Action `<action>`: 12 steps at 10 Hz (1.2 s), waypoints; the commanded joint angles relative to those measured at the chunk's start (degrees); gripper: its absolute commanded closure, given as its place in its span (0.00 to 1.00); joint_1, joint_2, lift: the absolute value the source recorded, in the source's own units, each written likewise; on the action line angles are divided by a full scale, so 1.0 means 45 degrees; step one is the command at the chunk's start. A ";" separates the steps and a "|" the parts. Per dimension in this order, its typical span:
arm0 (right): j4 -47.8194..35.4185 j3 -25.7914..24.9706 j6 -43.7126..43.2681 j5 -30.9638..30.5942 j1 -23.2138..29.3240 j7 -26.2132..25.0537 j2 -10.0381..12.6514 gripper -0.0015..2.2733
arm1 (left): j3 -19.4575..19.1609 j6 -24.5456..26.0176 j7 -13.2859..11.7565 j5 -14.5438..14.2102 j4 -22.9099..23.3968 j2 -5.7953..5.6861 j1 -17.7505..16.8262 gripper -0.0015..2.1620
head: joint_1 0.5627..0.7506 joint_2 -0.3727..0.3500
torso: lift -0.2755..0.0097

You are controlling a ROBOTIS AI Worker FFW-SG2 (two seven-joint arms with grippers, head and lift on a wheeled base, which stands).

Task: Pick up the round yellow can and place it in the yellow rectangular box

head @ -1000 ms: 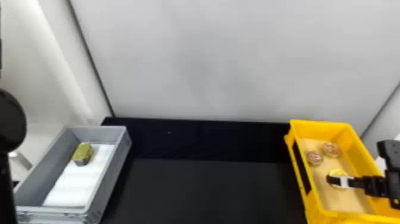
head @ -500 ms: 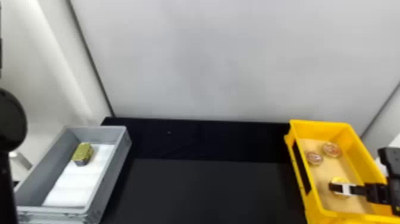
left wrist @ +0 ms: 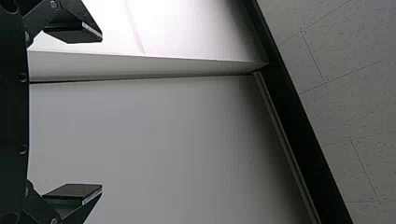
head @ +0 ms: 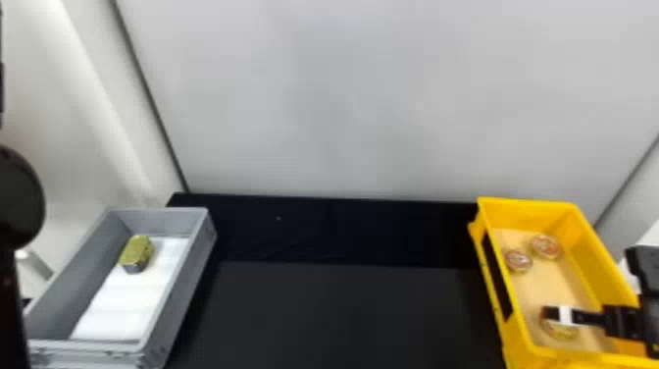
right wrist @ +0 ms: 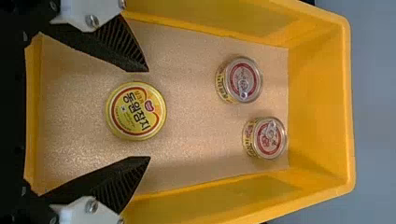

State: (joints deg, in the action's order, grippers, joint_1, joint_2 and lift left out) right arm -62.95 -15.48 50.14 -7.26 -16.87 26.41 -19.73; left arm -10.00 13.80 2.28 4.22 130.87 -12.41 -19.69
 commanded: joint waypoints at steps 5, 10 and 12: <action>-0.7690 0.0099 0.2048 0.0597 0.0213 -0.1316 -0.0087 0.05 | -0.0025 0.0040 -0.0018 -0.0020 0.0000 0.0002 0.0000 0.07 | 0.53 0.59 | 0.96; -1.3276 0.1896 0.1892 0.0108 -0.1779 -0.4149 -0.0205 0.04 | -0.0064 0.0176 -0.0018 0.0000 0.0078 -0.0037 0.0000 0.07 | 0.53 0.59 | 0.96; -1.4272 0.2677 0.0680 -0.0459 -0.2385 -0.5615 -0.0185 0.02 | -0.0142 0.0176 -0.0018 0.0020 0.0078 -0.0056 0.0078 0.07 | 0.53 0.59 | 0.96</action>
State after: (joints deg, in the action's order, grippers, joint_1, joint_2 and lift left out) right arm -123.83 -6.09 57.14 -7.48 -25.54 4.29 -20.64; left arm -10.39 14.59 2.20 4.26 131.22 -12.62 -19.60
